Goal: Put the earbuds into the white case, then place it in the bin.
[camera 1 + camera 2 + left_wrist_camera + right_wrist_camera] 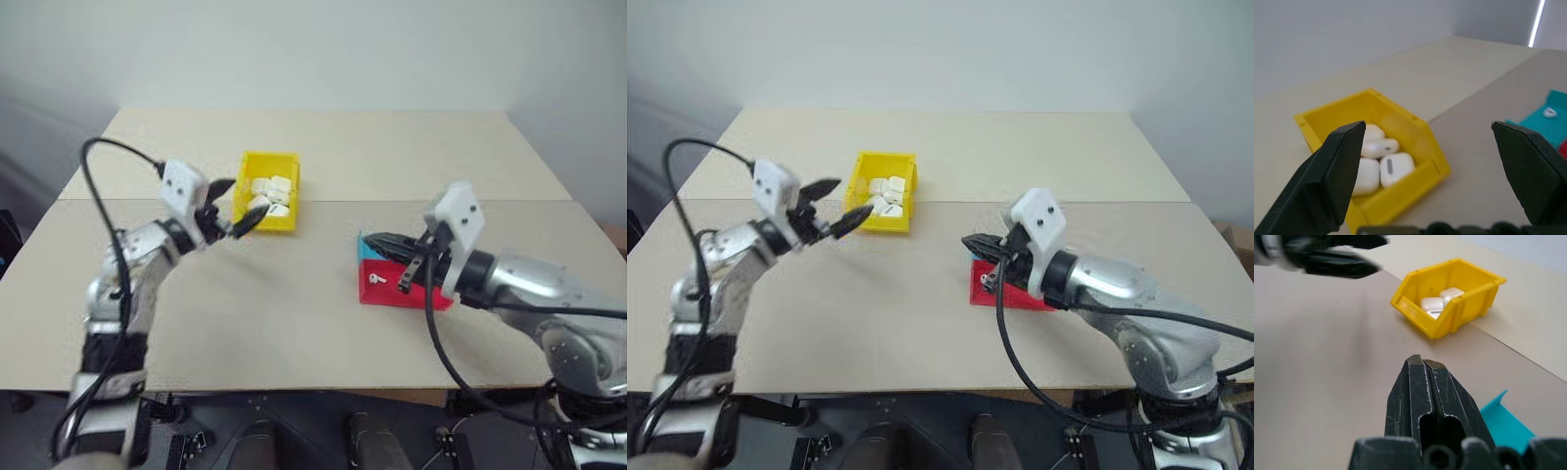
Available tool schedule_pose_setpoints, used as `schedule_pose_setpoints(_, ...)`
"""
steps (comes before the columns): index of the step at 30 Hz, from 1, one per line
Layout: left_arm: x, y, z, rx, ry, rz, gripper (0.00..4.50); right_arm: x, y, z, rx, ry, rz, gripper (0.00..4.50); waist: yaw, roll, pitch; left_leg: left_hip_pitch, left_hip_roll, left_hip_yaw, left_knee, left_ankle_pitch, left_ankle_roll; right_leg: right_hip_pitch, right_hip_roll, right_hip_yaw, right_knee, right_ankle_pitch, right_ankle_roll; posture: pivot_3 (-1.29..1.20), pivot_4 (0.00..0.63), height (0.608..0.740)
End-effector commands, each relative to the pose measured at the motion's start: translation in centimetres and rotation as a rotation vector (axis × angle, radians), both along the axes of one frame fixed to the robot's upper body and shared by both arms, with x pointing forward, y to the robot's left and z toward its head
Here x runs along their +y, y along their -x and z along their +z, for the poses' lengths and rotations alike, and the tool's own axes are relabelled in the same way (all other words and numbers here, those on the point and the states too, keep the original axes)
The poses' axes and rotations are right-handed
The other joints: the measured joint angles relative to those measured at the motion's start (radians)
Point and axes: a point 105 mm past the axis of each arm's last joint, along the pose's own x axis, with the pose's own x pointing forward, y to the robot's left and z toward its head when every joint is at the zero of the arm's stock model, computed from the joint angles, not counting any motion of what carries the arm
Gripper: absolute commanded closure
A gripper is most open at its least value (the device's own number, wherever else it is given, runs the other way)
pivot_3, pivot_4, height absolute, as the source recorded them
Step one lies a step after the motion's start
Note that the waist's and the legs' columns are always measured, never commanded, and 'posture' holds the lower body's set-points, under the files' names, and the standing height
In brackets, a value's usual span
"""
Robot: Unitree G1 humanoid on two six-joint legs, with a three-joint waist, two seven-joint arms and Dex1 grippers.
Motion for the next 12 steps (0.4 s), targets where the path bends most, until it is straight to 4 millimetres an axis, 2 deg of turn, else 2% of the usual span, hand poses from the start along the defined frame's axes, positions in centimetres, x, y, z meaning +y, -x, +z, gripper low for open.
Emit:
schedule_pose_setpoints(1, -0.6, 3.1, 1.6, -0.053, -0.015, -0.112, 0.01, -0.3, 0.4, 0.6, -0.103, 0.003, 0.023, 4.5, 0.007, 0.0, 0.0, 0.0, 0.0, 0.0, 0.0, 0.0, 0.0, 0.001, 0.0, 0.0, 0.0, 0.0, 0.0, 0.0, 0.15, 0.74)
schedule_pose_setpoints(5, -0.1, 6.2, 1.0, 0.006, -0.012, -0.158, 0.01, -1.5, 0.9, -0.3, -0.116, 0.017, 0.086, 4.5, 0.004, 0.0, 0.0, 0.008, 0.0, 0.001, 0.001, 0.001, 0.0, 0.007, 0.0, 0.0, 0.0, 0.0, 0.0, 0.0, 0.15, 0.74)
schedule_pose_setpoints(9, 0.0, 10.1, 0.4, 0.073, -0.059, -0.273, 0.01, -2.4, 1.8, -0.3, -0.113, 0.058, 0.176, 4.5, -0.002, 0.0, 0.0, 0.011, 0.001, 0.002, -0.001, 0.001, 0.0, 0.009, 0.0, 0.001, 0.0, -0.001, -0.001, 0.0, 0.15, 0.74)
schedule_pose_setpoints(12, 0.4, 11.0, 0.4, 0.092, -0.084, -0.278, 0.01, -2.8, 2.2, -0.1, -0.109, 0.081, 0.226, 4.5, 0.0, 0.0, 0.0, 0.012, 0.001, 0.003, -0.001, 0.001, 0.0, 0.009, 0.001, 0.002, 0.001, -0.001, -0.001, 0.0, 0.15, 0.74)
